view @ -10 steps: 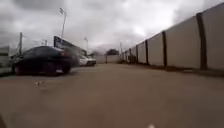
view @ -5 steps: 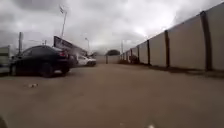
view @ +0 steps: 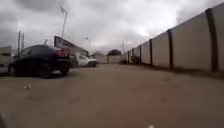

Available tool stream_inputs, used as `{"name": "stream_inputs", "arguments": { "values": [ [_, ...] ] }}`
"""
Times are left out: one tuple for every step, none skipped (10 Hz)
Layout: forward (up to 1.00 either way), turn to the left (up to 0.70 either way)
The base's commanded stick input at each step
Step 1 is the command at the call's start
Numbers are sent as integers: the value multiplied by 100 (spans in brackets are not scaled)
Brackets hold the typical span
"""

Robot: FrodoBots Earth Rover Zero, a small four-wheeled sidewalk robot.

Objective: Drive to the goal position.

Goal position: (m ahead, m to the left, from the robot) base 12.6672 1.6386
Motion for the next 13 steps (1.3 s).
{"name": "stream_inputs", "arguments": {
  "values": [
    [50, 0],
    [50, 0],
    [50, 0],
    [50, 0],
    [50, 0],
    [50, 0],
    [50, 0],
    [50, 0],
    [50, 0],
    [50, 0],
    [50, 0],
    [50, 0],
    [50, 0]
  ]
}}
